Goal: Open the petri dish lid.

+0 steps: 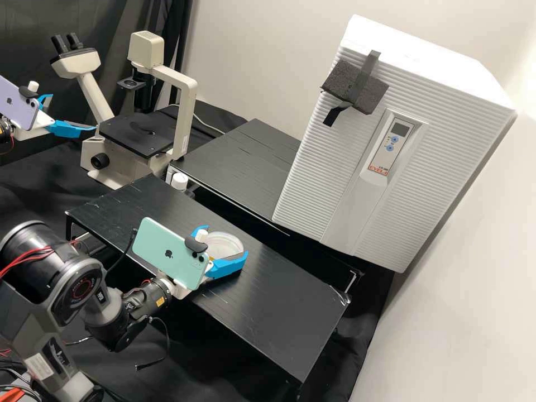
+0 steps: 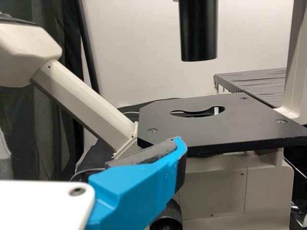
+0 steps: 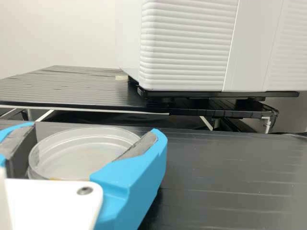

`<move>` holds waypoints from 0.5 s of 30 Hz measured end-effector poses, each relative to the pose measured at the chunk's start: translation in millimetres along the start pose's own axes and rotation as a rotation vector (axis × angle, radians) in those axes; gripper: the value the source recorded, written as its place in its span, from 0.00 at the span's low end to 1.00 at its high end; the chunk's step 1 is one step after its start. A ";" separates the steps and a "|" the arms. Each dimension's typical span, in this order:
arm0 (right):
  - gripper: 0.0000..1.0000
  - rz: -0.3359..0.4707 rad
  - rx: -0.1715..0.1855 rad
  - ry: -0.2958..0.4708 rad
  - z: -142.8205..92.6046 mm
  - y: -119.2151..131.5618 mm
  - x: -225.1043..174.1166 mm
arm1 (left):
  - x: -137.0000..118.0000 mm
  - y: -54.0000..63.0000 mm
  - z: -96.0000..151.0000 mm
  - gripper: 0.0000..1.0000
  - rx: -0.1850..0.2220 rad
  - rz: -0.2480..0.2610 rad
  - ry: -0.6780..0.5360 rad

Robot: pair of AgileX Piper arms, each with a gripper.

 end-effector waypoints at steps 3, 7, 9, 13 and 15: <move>0.00 0.000 0.003 0.000 0.0 0.0 0.0 | 0.0 0.0 0.0 1.00 0.000 0.000 0.000; 0.00 -0.003 0.022 0.003 -0.3 -0.3 0.0 | 0.0 0.0 0.0 1.00 0.000 0.000 0.000; 0.00 -0.003 0.027 0.003 -0.3 -0.3 0.0 | 0.0 0.0 0.0 1.00 0.000 0.000 0.000; 0.00 0.003 0.043 0.016 -2.0 1.3 -0.7 | 0.0 0.0 0.0 1.00 0.000 0.000 0.000; 0.00 0.006 0.050 0.023 -3.1 2.1 -1.1 | 0.0 0.0 0.0 1.00 0.000 0.000 0.000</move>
